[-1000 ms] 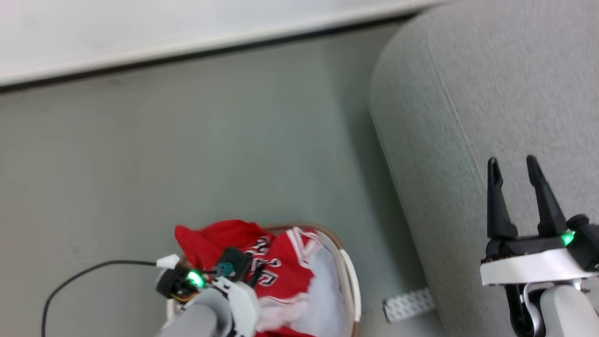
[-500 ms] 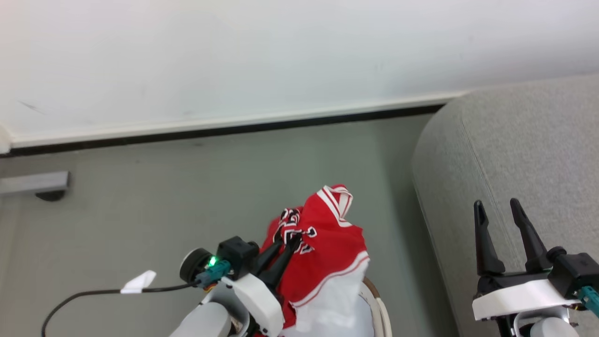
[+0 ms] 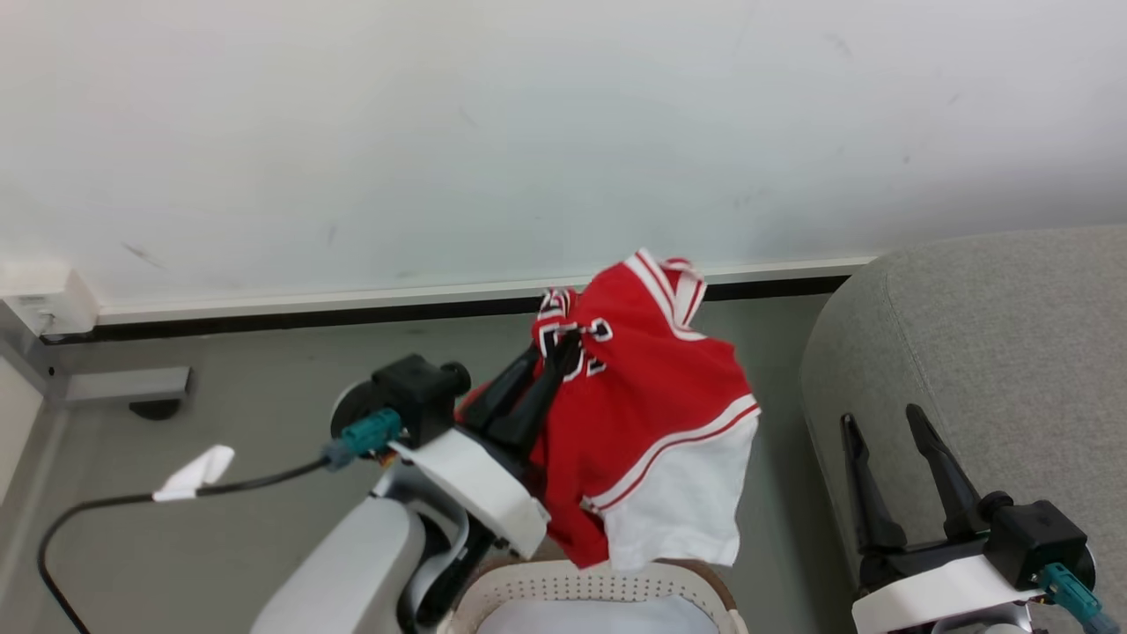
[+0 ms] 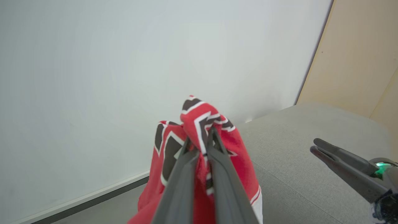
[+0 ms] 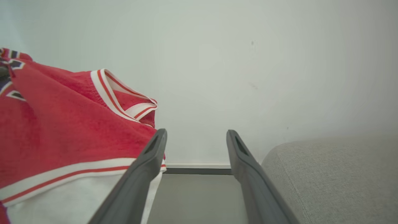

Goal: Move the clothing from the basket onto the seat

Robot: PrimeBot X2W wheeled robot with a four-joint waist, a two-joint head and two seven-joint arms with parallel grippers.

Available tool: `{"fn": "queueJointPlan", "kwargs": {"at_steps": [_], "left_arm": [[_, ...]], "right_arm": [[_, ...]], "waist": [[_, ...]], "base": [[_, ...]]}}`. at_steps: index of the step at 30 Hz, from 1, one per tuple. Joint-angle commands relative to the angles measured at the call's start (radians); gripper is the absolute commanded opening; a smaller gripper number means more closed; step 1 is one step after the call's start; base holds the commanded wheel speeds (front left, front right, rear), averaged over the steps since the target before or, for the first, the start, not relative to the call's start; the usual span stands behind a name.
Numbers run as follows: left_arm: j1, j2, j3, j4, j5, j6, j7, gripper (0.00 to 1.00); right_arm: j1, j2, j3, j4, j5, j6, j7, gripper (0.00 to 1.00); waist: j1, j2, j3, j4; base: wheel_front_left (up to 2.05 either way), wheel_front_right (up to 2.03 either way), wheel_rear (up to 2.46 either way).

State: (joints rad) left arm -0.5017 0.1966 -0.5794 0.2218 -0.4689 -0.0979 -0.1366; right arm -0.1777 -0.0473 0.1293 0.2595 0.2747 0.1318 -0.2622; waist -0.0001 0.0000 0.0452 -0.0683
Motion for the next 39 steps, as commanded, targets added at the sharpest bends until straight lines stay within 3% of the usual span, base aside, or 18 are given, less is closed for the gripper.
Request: {"fn": "queueJointPlan", "kwargs": {"at_steps": [1,8,18,26,34,39], "left_arm": [[-0.012,0.004,0.007,-0.012,-0.013,0.004,0.006,0.0],[-0.033,0.023,0.047,-0.107,-0.048,0.034,0.062,0.0],[-0.022,0.034,0.063,-0.119,-0.069,0.053,0.073,0.0],[-0.045,0.019,0.043,-0.105,-0.073,0.048,0.082,0.0],[-0.059,-0.019,0.003,-0.085,-0.074,0.039,0.083,0.0],[-0.058,-0.048,-0.042,-0.069,-0.07,0.025,0.088,0.0]], "right_arm": [[0.014,-0.004,0.001,-0.003,0.006,-0.002,-0.002,1.0],[0.024,-0.003,0.041,-0.04,0.01,-0.002,-0.002,1.0],[0.008,-0.003,0.091,-0.04,0.01,-0.002,-0.002,1.0],[-0.038,-0.006,0.223,-0.026,0.045,-0.002,-0.002,1.0],[-0.136,-0.007,0.48,0.079,0.074,-0.002,-0.002,1.0],[-0.201,-0.005,0.514,0.173,0.044,-0.002,-0.002,1.0]], "waist": [[0.0001,0.0,-0.003,0.001],[0.0001,0.0,-0.013,-0.002],[0.0001,0.0,-0.016,-0.018],[0.0001,0.0,-0.009,-0.013],[0.0001,0.0,-0.004,0.031],[0.0001,0.0,-0.011,0.074]], "base": [[0.0,0.0,0.0],[0.0,0.0,0.0],[0.0,0.0,0.0],[0.0,0.0,0.0],[0.0,0.0,0.0],[0.0,0.0,0.0]]}}
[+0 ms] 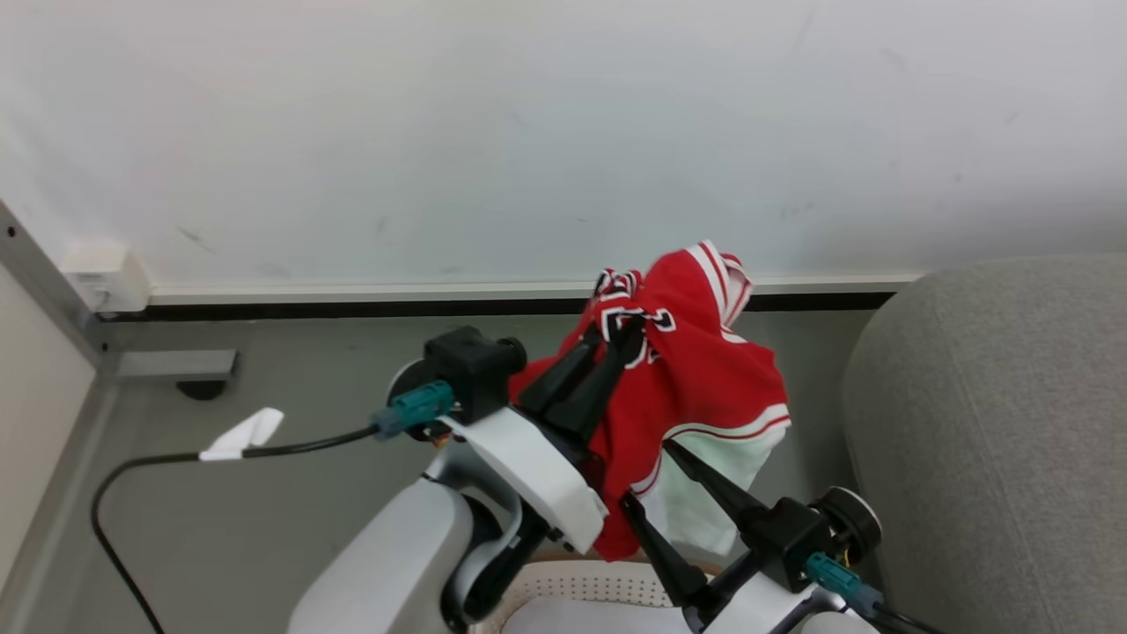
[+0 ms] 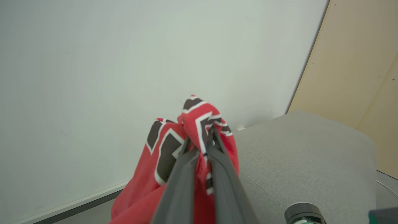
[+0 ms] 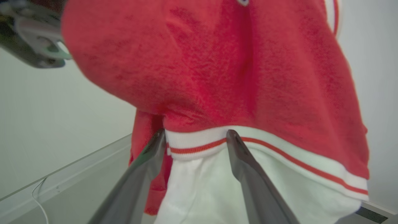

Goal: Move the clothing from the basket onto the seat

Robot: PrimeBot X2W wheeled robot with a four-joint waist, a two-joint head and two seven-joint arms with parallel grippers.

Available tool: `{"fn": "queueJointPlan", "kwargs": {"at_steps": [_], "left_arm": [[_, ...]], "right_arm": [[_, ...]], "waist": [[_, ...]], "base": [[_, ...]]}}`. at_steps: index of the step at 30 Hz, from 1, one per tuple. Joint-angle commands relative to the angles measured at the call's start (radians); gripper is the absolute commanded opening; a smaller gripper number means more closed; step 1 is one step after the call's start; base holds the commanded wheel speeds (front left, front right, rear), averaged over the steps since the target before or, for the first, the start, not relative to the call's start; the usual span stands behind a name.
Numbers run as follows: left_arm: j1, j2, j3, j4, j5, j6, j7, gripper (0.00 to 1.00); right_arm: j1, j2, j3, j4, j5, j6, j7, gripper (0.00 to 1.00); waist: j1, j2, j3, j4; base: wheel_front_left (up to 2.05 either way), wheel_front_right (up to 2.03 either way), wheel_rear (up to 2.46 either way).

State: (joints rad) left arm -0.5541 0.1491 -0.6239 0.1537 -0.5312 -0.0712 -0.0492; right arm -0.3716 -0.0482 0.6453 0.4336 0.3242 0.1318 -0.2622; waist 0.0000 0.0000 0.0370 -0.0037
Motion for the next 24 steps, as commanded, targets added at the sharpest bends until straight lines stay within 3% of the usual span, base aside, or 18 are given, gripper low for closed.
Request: {"fn": "queueJointPlan", "kwargs": {"at_steps": [1,12,13,14,15,24], "left_arm": [[-0.004,-0.005,-0.007,0.002,-0.008,-0.006,0.0,0.0],[0.025,-0.041,-0.091,0.029,-0.02,-0.025,0.01,0.0],[0.026,-0.043,-0.094,0.03,-0.023,-0.025,0.01,0.0],[0.028,-0.044,-0.096,0.032,-0.025,-0.024,0.01,0.0],[0.029,-0.044,-0.096,0.033,-0.025,-0.021,0.009,0.0],[0.022,-0.019,-0.065,0.053,-0.035,-0.003,-0.008,0.0]], "right_arm": [[-0.019,-0.003,0.0,0.018,-0.008,-0.002,-0.002,1.0],[-0.104,-0.002,0.038,0.099,0.024,-0.002,-0.002,1.0],[-0.105,-0.002,0.04,0.098,0.027,-0.002,-0.002,0.64],[-0.105,-0.002,0.043,0.097,0.03,-0.002,-0.002,0.07],[-0.107,-0.002,0.043,0.091,0.033,-0.002,-0.002,0.0],[-0.074,-0.002,0.033,0.042,0.036,-0.002,-0.002,0.0]], "waist": [[0.0,0.0,-0.005,0.018],[0.0,0.0,-0.028,0.088],[0.0,0.0,-0.029,0.091],[0.0,0.0,-0.03,0.094],[0.0,0.0,-0.03,0.097],[0.0,0.0,-0.021,0.088]], "base": [[0.0,0.0,0.0],[0.0,0.0,0.0],[0.0,0.0,0.0],[0.0,0.0,0.0],[0.0,0.0,0.0],[0.0,0.0,0.0]]}}
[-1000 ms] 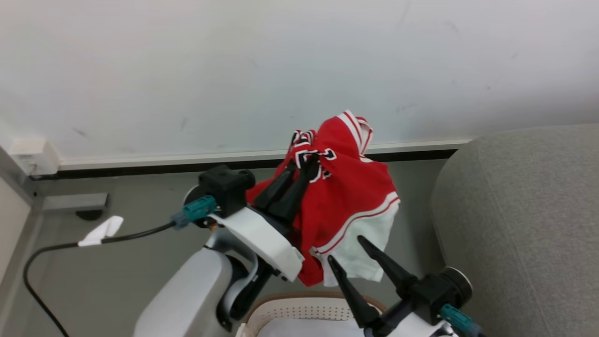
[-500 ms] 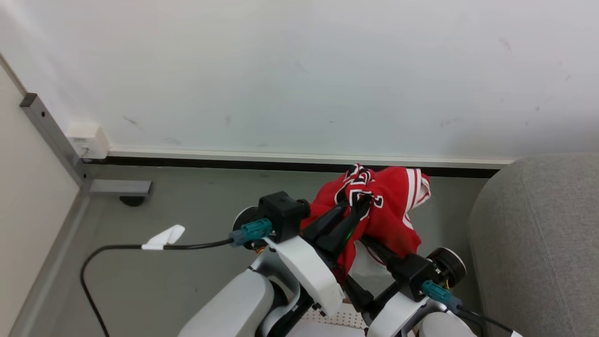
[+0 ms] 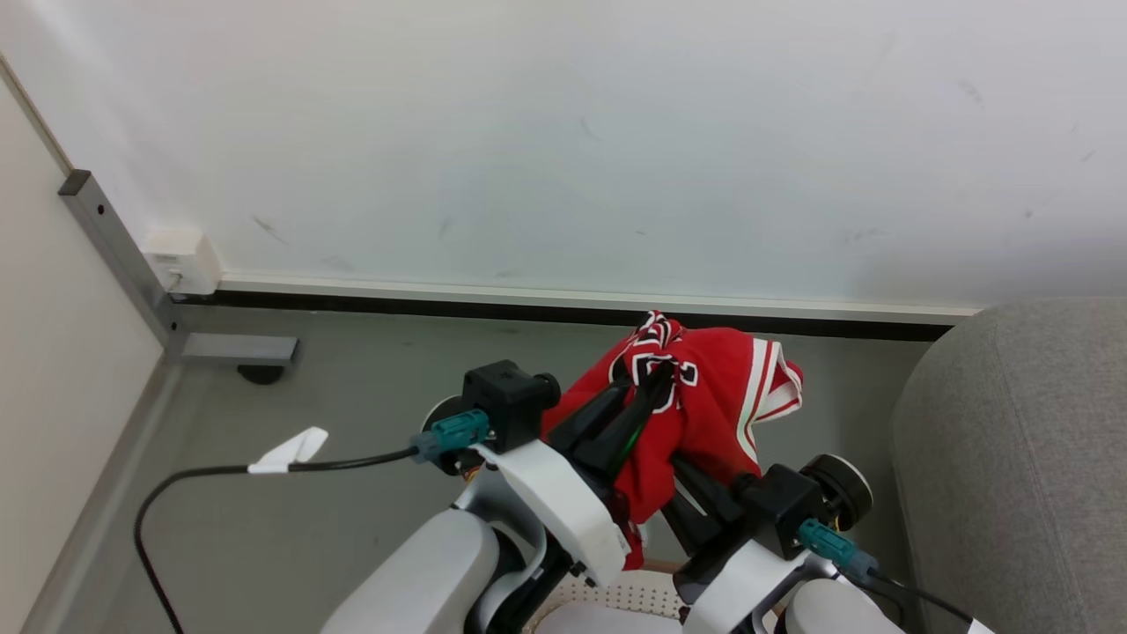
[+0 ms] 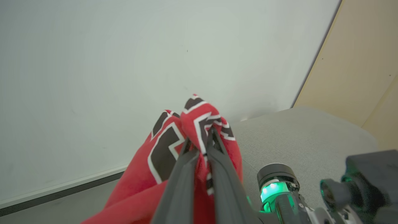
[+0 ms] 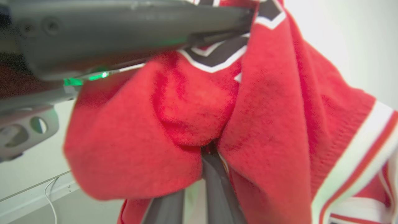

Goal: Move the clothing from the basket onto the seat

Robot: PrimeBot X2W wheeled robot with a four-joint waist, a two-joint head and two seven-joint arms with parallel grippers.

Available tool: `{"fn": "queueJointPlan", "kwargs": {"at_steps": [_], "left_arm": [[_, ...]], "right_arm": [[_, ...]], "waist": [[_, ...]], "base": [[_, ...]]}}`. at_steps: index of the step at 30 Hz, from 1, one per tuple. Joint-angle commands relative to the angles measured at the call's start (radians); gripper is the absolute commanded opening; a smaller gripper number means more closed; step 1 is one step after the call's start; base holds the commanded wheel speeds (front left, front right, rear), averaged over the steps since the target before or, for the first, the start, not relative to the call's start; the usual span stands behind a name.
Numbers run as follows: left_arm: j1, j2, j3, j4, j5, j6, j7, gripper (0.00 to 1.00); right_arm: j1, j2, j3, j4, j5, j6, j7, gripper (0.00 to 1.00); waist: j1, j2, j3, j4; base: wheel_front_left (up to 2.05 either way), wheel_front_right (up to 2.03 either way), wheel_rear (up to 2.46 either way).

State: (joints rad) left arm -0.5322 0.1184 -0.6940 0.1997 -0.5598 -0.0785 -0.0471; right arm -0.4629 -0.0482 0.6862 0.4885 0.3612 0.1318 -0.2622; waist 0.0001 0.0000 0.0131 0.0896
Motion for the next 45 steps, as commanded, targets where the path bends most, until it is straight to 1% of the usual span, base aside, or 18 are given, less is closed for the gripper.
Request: {"fn": "queueJointPlan", "kwargs": {"at_steps": [1,7,16,17,18,19,20,30,39,45], "left_arm": [[-0.001,0.015,0.009,0.009,-0.007,0.007,-0.01,0.0],[-0.004,0.033,0.031,0.022,-0.015,0.018,-0.018,0.0],[0.031,0.047,0.02,0.04,-0.015,0.02,-0.029,0.0],[0.032,0.046,0.017,0.038,-0.014,0.019,-0.032,0.09],[0.034,0.045,0.015,0.035,-0.013,0.018,-0.034,0.42],[0.035,0.044,0.011,0.031,-0.012,0.014,-0.036,0.89],[0.037,0.044,0.005,0.027,-0.011,0.011,-0.038,1.0],[0.068,0.063,-0.041,-0.027,0.003,-0.002,-0.043,1.0],[0.046,0.084,-0.058,-0.066,0.027,-0.014,-0.075,1.0],[0.04,0.102,-0.07,-0.069,0.029,-0.022,-0.083,1.0]], "right_arm": [[0.023,-0.002,-0.013,-0.022,-0.002,-0.002,-0.002,0.0],[0.054,-0.002,-0.05,-0.069,-0.009,-0.002,-0.002,0.0],[0.142,-0.002,-0.186,-0.149,-0.021,-0.002,-0.002,0.0],[0.148,-0.002,-0.2,-0.154,-0.02,-0.002,-0.002,0.0],[0.152,-0.003,-0.209,-0.161,-0.019,-0.002,-0.002,0.0],[0.157,-0.002,-0.218,-0.165,-0.021,-0.002,-0.002,0.0],[0.161,-0.003,-0.226,-0.168,-0.022,-0.002,-0.002,0.0],[0.156,-0.002,-0.324,-0.202,-0.052,-0.002,-0.002,0.0],[0.166,-0.014,-0.432,-0.263,-0.092,-0.002,-0.002,0.0],[0.183,-0.023,-0.495,-0.306,-0.097,-0.002,-0.002,0.0]], "waist": [[-0.0001,0.0,0.005,-0.009],[-0.0001,0.0,0.017,-0.03],[-0.0001,0.0,0.024,-0.067],[-0.0001,0.0,0.025,-0.072],[-0.0001,0.0,0.026,-0.077],[-0.0001,0.0,0.026,-0.084],[-0.0001,0.0,0.026,-0.092],[-0.0001,0.0,0.051,-0.201],[-0.0001,0.0,0.088,-0.333],[-0.0001,0.0,0.102,-0.424]], "base": [[0.0,0.0,0.0],[0.0,0.0,0.0],[0.0,0.0,0.0],[0.0,0.0,0.0],[0.0,0.0,0.0],[0.0,0.0,0.0],[0.0,0.0,0.0],[0.0,0.0,0.0],[0.0,0.0,0.0],[0.0,0.0,0.0]]}}
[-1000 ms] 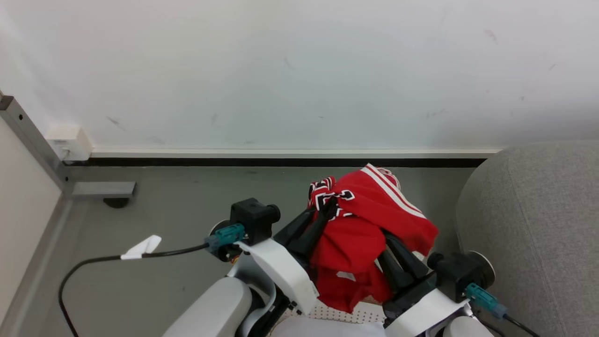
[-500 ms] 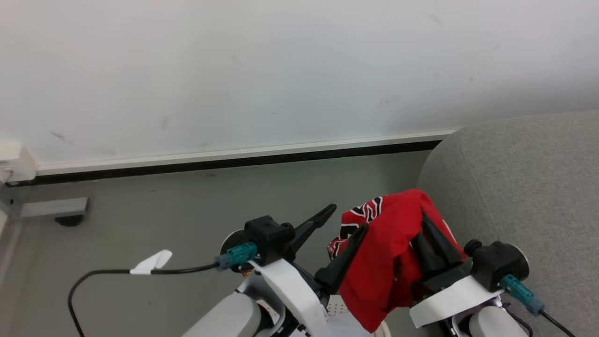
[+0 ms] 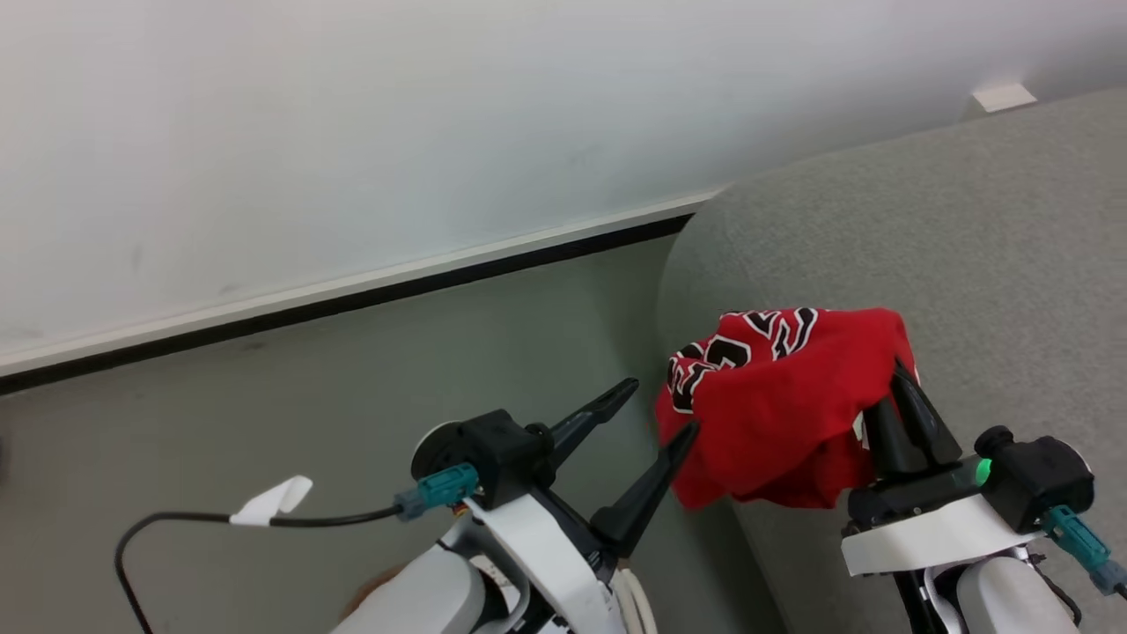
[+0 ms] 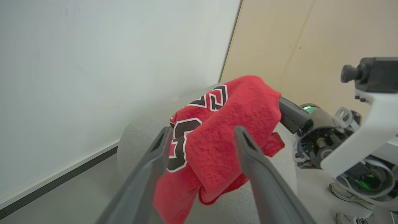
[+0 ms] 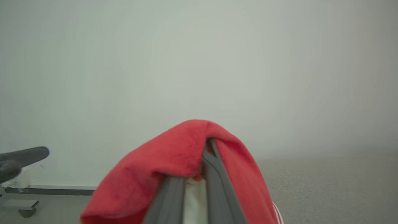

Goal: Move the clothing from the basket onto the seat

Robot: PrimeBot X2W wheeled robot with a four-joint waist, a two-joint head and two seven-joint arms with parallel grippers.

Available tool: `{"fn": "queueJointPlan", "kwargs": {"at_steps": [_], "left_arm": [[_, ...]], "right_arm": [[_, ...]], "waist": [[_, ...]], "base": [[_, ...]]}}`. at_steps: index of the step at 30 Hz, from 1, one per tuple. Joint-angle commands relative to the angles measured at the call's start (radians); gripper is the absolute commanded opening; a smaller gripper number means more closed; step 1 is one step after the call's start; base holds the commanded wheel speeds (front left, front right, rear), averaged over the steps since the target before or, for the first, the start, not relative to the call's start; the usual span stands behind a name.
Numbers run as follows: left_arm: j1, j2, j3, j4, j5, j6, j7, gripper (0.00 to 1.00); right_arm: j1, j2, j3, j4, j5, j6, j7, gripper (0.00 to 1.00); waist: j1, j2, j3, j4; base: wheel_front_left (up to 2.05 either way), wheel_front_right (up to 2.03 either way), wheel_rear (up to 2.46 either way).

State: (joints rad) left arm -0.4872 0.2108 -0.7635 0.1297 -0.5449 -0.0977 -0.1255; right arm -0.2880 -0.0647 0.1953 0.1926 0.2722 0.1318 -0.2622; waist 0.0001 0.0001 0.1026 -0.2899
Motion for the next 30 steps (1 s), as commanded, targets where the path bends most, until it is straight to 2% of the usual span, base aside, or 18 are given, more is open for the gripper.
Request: {"fn": "queueJointPlan", "kwargs": {"at_steps": [1,8,15,23,30], "left_arm": [[-0.007,0.013,-0.003,0.002,0.018,-0.004,-0.007,1.0],[-0.016,0.025,-0.023,0.013,0.044,0.002,-0.027,1.0],[-0.021,0.027,-0.041,0.03,0.065,0.002,-0.043,1.0],[-0.055,0.038,-0.047,0.021,0.075,-0.001,-0.031,1.0],[-0.086,0.059,-0.048,0.004,0.075,-0.007,-0.015,1.0]], "right_arm": [[0.01,-0.008,-0.012,-0.019,-0.008,-0.002,-0.002,0.0],[0.034,-0.008,-0.038,-0.06,-0.005,-0.002,-0.002,0.0],[0.033,-0.015,-0.045,-0.072,0.006,-0.002,-0.002,0.0],[-0.053,-0.05,-0.074,-0.079,0.007,-0.002,-0.002,0.0],[-0.211,-0.112,-0.149,-0.055,0.016,-0.002,0.018,0.0]], "waist": [[-0.0001,-0.0001,0.014,-0.059],[-0.0001,-0.0001,0.027,-0.138],[-0.0001,-0.0001,0.037,-0.168],[-0.0001,-0.0001,0.09,-0.148],[-0.0001,-0.0001,0.174,-0.087]], "base": [[0.0,0.0,0.0],[0.0,0.0,0.0],[0.0,0.0,0.0],[0.0,0.0,0.0],[0.0,0.0,0.0]]}}
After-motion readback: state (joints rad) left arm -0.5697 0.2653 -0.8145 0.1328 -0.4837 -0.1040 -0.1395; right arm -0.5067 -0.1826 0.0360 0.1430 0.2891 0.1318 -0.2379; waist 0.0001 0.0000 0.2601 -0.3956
